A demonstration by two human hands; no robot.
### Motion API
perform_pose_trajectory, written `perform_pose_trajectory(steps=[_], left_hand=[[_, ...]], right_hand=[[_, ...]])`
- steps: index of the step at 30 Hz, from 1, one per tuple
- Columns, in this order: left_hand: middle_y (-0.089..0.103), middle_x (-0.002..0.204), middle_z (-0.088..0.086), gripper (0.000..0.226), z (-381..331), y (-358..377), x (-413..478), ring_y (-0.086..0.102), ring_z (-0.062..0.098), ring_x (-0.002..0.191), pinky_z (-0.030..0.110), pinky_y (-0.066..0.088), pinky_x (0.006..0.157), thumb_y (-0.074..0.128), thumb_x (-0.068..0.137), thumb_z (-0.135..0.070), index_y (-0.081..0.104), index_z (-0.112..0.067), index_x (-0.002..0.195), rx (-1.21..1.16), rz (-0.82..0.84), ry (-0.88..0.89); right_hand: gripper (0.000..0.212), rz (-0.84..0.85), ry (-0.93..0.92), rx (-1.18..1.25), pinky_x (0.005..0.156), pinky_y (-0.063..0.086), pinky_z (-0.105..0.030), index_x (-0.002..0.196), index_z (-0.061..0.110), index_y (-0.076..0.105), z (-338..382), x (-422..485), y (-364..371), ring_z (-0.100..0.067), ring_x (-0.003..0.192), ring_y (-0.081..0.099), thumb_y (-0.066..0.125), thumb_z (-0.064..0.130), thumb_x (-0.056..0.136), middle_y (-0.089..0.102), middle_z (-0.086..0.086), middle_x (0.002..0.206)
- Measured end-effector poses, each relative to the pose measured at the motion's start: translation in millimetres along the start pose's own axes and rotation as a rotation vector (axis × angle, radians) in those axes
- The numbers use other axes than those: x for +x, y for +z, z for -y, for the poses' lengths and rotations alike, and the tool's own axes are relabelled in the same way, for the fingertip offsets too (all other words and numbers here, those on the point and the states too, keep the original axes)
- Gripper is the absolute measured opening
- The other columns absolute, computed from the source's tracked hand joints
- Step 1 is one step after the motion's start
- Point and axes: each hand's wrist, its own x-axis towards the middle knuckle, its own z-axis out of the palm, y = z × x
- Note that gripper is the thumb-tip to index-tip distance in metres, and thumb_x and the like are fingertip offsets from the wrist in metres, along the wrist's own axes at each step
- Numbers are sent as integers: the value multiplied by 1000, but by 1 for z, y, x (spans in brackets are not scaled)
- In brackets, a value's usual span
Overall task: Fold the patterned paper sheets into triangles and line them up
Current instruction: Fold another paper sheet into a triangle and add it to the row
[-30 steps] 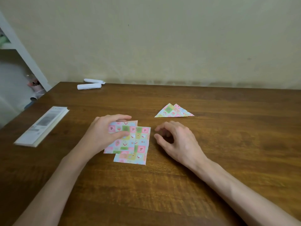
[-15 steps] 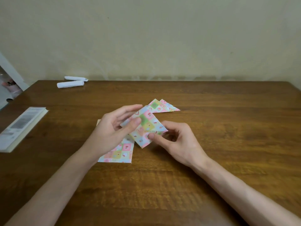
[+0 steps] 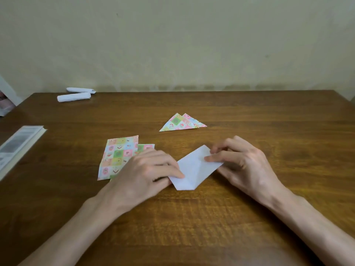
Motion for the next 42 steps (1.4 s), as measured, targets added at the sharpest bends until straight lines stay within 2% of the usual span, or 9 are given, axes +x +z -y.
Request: perform_pose_trajectory(steps=[4,9,13,18,23,26,31,34,42], left_hand=[[72,115,-12,23,-5,3,-7,66,5,107,31,57,84,68,95,-24,79,-26,116,72,97,45],[71,116,-10,25,-9,2,-8,66,6,108,30,58,83,66,97,-23,78,-25,119,62,116,8],[71,116,-10,24,-11,6,-5,65,5,108,30,58,82,71,96,-17,77,-22,119,47,90,-22],[71,117,-12,21,-17,9,-2,66,4,109,29,57,84,67,100,-20,77,-20,118,26,68,-44],[71,107,-13,16,-18,5,0,67,3,100,28,55,83,71,98,-27,79,-20,111,-76,0,-158],[71,94,-21,21,-16,1,0,67,1,93,24,53,81,71,92,-40,80,-29,107,-97,-45,-303],[69,87,-25,23,-15,4,2,64,3,95,19,50,81,73,88,-42,75,-41,110,-85,-46,-444],[68,87,-24,28,-15,9,4,61,5,96,22,48,81,75,90,-39,67,-45,115,-93,-17,-497],[67,90,-20,19,-17,11,5,60,10,93,26,47,79,70,94,-38,63,-40,111,-207,20,-556]], right_hand=[[18,127,30,-59,70,42,-23,101,33,80,-4,-1,-1,-6,90,46,79,25,85,65,17,108],[36,279,26,-69,82,44,-35,113,38,77,5,-1,-15,-7,104,45,60,45,82,56,20,118],[34,310,-18,-48,80,40,-31,117,39,74,20,-1,-14,-8,93,46,67,49,85,53,19,109],[28,350,53,114,76,52,-28,112,40,74,26,-6,-2,-5,86,59,67,53,88,59,20,96],[19,313,104,251,66,47,-22,94,31,76,24,-3,-4,-13,78,61,68,47,98,63,10,87],[25,301,188,306,62,39,-18,82,28,70,25,1,-3,-17,71,57,64,43,101,62,8,80],[29,269,327,328,60,35,-18,80,22,67,27,5,3,-10,61,50,63,41,101,58,11,66],[18,199,428,285,64,39,-19,82,26,68,31,6,11,-11,64,57,68,40,94,64,11,69],[26,121,509,245,61,45,-29,75,30,61,37,6,16,-10,62,57,67,45,94,63,12,66]])
